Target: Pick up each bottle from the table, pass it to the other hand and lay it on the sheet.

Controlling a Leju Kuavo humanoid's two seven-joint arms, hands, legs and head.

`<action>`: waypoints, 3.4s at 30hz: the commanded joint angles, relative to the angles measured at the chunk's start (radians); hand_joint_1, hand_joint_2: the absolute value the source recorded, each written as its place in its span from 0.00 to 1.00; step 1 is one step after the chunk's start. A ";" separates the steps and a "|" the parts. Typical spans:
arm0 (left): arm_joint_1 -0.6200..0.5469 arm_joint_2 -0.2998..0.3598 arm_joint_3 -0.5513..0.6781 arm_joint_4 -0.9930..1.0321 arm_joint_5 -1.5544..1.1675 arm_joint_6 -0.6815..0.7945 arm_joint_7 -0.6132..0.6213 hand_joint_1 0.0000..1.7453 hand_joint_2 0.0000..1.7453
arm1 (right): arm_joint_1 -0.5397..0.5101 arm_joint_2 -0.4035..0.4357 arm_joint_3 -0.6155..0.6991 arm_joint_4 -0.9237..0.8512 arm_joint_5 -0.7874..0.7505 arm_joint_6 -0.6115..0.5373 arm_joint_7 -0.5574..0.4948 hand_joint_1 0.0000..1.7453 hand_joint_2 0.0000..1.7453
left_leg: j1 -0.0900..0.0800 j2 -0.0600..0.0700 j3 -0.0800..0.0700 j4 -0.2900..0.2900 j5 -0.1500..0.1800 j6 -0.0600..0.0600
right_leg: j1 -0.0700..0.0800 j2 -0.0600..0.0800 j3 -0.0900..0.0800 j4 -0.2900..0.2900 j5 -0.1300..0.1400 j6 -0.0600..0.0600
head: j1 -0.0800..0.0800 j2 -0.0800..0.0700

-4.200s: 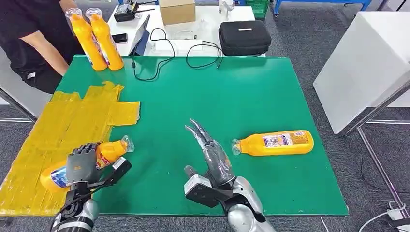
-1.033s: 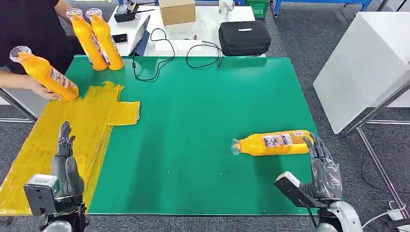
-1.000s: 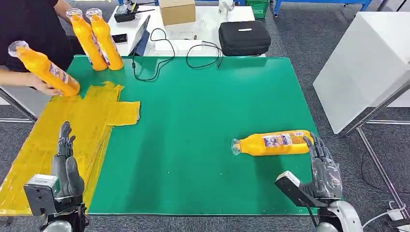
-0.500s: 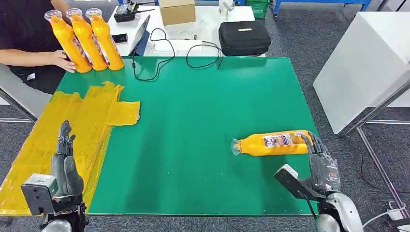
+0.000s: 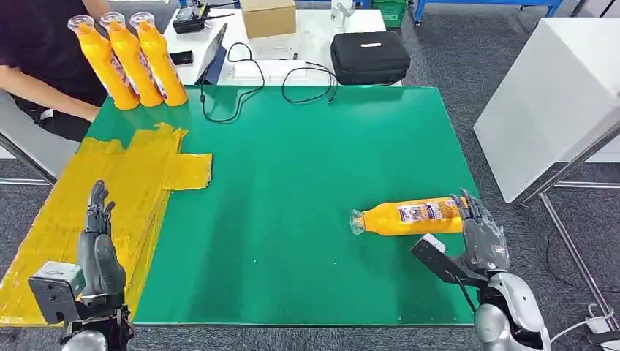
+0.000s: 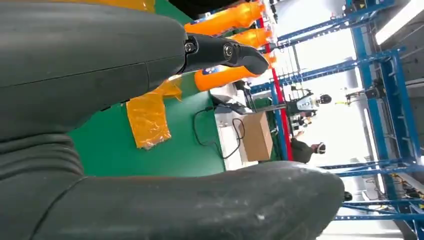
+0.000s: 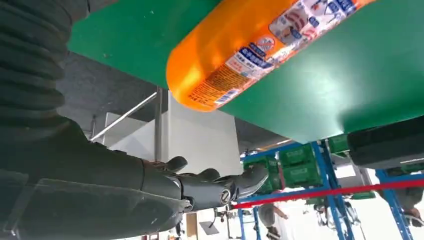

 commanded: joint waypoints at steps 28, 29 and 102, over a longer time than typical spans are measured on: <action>-0.060 0.038 0.004 0.096 0.036 -0.028 0.009 0.00 0.00 | -0.282 -0.116 0.137 0.399 0.062 0.084 0.045 0.00 1.00 | 0.000 0.001 0.003 -0.001 0.000 0.000 | 0.000 0.001 0.003 -0.001 0.000 -0.001 | 0.000 0.000; -0.061 0.038 0.002 0.096 0.036 -0.029 0.009 0.00 0.00 | -0.287 -0.113 0.142 0.408 0.065 0.081 0.045 0.00 1.00 | 0.001 0.003 0.005 -0.001 -0.001 -0.001 | 0.001 0.002 0.004 -0.001 0.000 -0.002 | 0.000 0.000; 0.055 -0.023 -0.178 0.143 0.442 -0.385 0.023 0.00 1.00 | -0.143 0.174 0.330 -0.032 -0.326 0.044 -0.131 1.00 1.00 | 0.001 0.004 0.013 0.002 -0.004 -0.003 | 0.002 0.005 0.011 0.003 -0.002 -0.003 | 0.000 0.000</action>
